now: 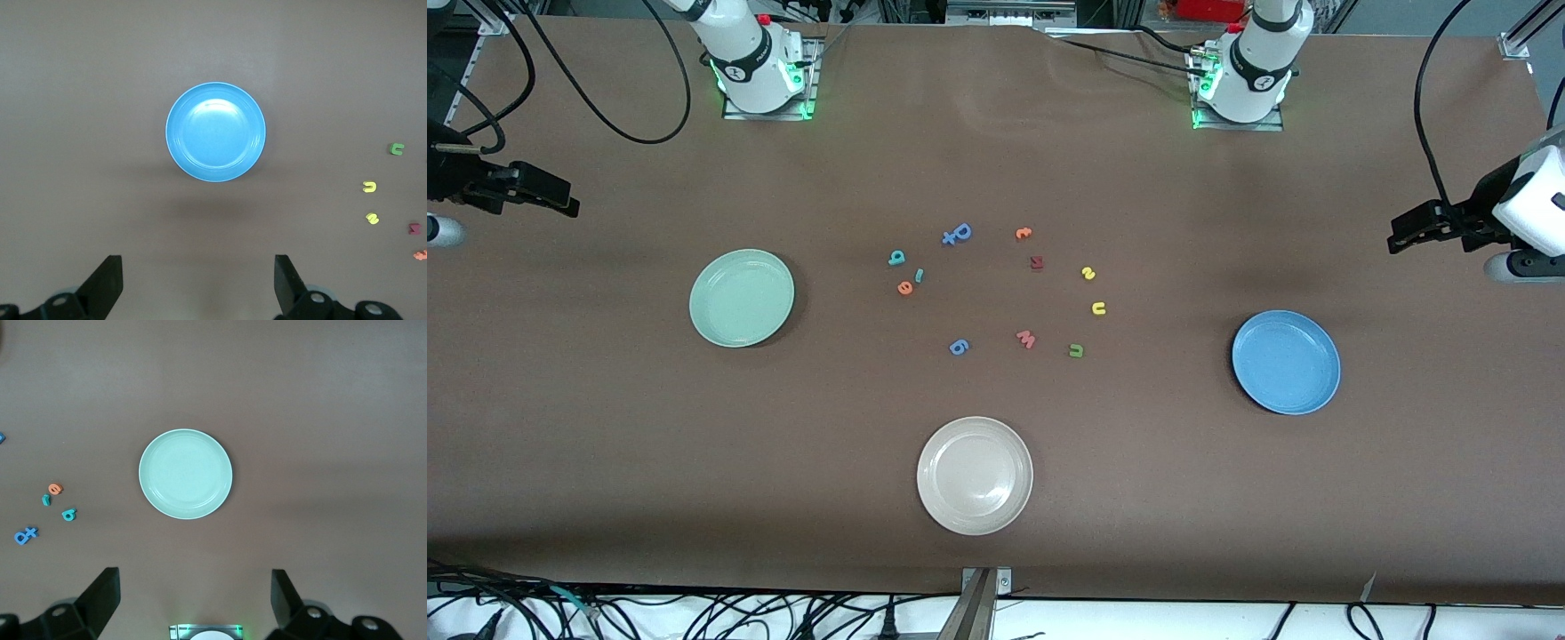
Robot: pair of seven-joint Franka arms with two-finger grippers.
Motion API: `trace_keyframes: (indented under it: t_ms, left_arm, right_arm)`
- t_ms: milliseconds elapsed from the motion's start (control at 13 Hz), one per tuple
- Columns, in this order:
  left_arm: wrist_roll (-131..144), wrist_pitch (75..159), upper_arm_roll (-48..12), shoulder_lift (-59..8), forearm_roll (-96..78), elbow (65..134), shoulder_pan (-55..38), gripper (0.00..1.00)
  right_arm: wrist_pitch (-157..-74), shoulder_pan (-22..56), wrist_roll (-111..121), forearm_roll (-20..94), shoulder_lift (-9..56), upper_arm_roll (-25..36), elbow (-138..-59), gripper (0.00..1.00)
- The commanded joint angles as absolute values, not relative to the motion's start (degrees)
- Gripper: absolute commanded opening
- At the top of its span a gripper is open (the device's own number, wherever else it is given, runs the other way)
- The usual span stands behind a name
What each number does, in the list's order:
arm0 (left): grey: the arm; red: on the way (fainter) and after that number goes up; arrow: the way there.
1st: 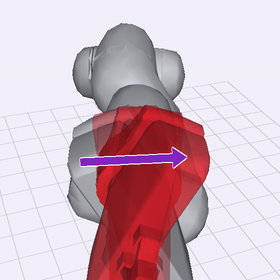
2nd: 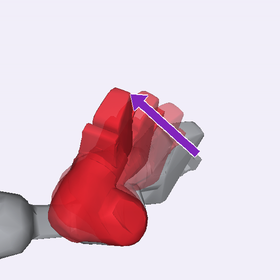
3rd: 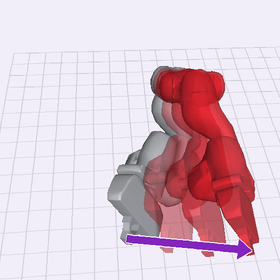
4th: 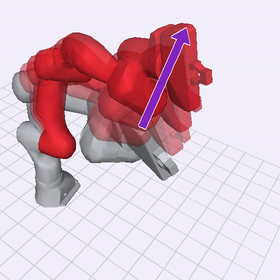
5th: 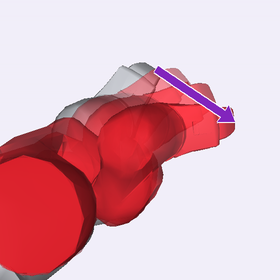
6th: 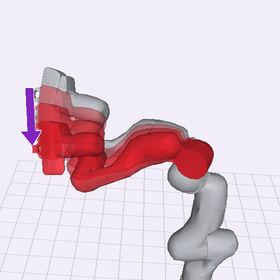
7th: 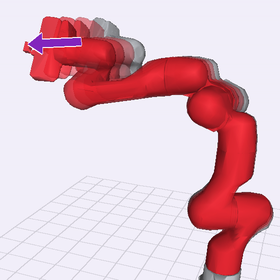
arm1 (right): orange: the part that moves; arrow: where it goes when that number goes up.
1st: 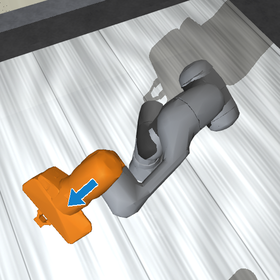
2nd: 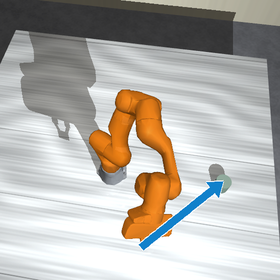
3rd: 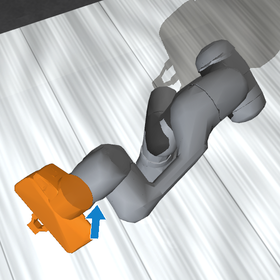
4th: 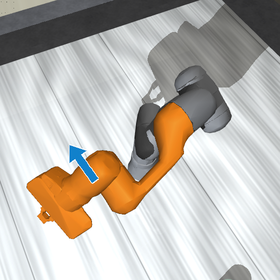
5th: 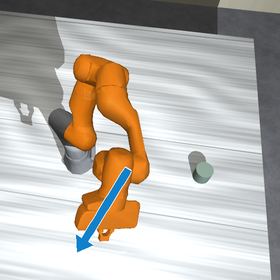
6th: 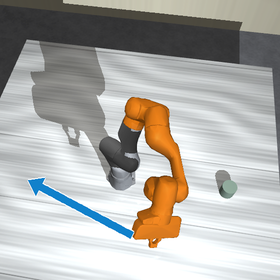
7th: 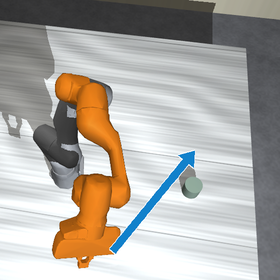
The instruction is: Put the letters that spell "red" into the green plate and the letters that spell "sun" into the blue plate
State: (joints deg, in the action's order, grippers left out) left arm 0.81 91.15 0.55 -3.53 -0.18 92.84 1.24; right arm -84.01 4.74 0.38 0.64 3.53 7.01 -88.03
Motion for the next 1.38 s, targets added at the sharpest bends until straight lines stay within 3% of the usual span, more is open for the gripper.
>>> trace_keyframes:
  t_ms: [0,690,997,1304]
  left_arm:
    - [-0.6,90.2,0.6,-4.0,-1.6,91.8,1.3,1.00]
    - [-0.6,90.2,0.6,-4.0,-1.6,91.8,1.5,1.00]
    - [-0.6,90.2,0.6,-4.0,-1.6,91.8,1.1,1.00]
    - [-0.5,90.1,0.6,-4.0,-1.6,92.0,0.9,1.00]
  right_arm:
    - [-81.9,4.8,0.7,0.0,3.5,7.0,-87.6,1.00]
    - [-80.3,4.8,5.5,0.4,7.6,7.1,-88.0,1.00]
    - [-85.1,13.9,-5.5,0.8,11.3,6.9,-89.9,0.99]
    - [-96.6,24.9,-25.7,0.8,12.5,6.9,-96.3,0.99]
